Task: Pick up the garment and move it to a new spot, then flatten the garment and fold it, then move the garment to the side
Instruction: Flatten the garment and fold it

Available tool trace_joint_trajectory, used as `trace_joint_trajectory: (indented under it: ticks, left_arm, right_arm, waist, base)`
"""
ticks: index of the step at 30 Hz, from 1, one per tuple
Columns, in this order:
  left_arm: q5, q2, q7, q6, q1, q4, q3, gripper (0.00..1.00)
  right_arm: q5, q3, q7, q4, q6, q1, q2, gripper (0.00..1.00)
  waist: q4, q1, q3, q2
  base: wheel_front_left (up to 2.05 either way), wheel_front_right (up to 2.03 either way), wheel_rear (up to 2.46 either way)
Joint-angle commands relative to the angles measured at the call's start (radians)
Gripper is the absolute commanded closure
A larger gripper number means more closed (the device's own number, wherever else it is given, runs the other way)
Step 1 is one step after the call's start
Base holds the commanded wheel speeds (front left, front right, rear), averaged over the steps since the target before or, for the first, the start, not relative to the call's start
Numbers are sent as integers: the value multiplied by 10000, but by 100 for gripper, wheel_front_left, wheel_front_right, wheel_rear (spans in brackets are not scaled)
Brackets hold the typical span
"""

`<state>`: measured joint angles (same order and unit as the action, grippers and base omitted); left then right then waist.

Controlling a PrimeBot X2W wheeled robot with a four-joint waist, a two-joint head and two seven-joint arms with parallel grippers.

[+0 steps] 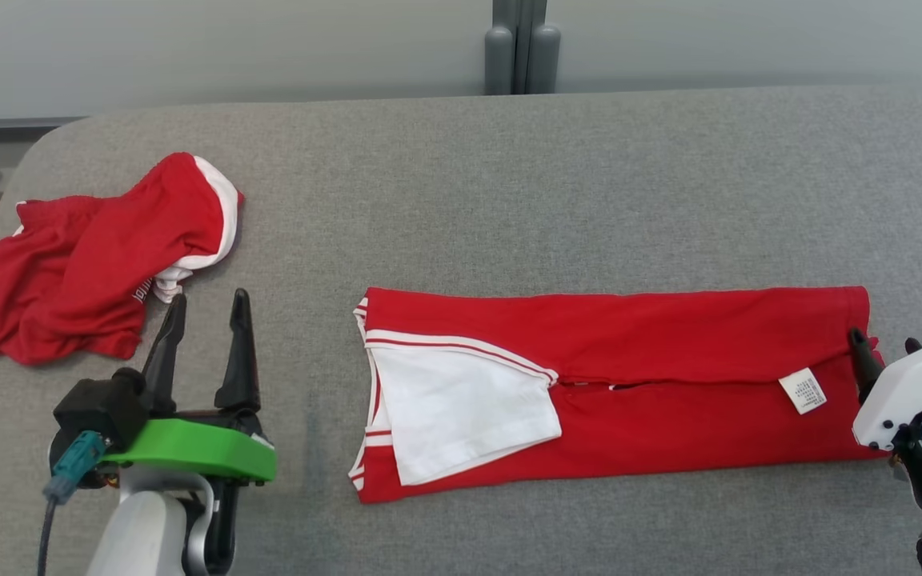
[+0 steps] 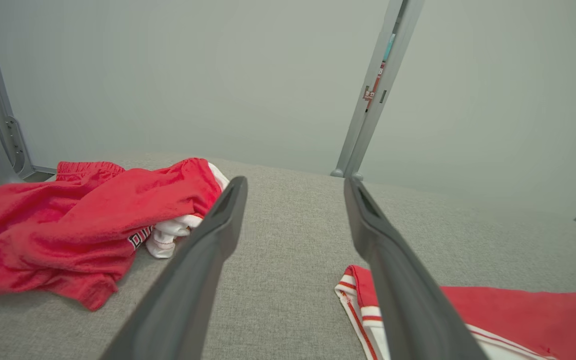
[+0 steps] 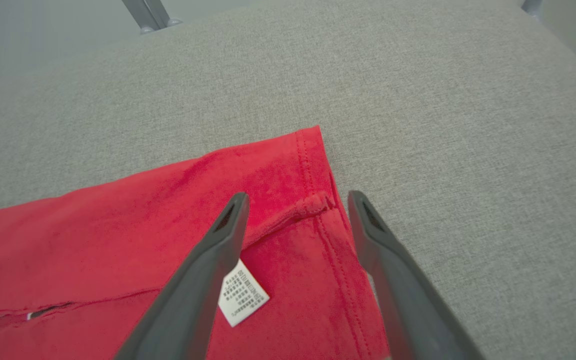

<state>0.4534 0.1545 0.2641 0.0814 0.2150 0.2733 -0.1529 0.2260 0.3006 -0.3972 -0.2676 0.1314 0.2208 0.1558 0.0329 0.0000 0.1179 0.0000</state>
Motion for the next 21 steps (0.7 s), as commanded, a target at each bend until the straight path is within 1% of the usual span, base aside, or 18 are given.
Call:
trace_joint_trajectory:
  ticks: [1, 5, 11, 15, 18, 21]
  left_arm:
    - [-128, -178, -2, 84, -118, -80, 52, 0]
    - [-396, -378, -2, 259, 65, -70, 169, 0]
    - [-605, -481, -2, 387, 282, -75, 359, 0]
    - [-650, -531, -1, 429, 292, -2, 424, 0]
    - [-671, -548, -1, 461, 350, 43, 433, 0]
    - [-670, -538, -1, 483, 401, 60, 437, 0]
  right_arm:
    - [-157, 202, -128, -81, -16, 227, 2, 0]
    - [-674, 521, -589, -395, -14, 571, 62, 0]
    - [-1062, 707, -776, -896, -14, 756, 272, 0]
    - [-982, 769, -766, -1303, -14, 857, 276, 0]
    - [-905, 598, -657, -1595, -14, 972, 367, 0]
    - [-718, 448, -779, -1999, -14, 1042, 463, 0]
  waist:
    - [62, 0, 256, 0]
    - [198, 0, 617, 0]
    - [316, 0, 838, 0]
    - [313, 0, 933, 0]
    - [299, 0, 1006, 0]
    - [289, 0, 1069, 0]
  base:
    - [0, 0, 0]
    - [0, 0, 0]
    - [0, 0, 0]
    - [0, 0, 0]
    - [0, 0, 0]
    - [0, 0, 0]
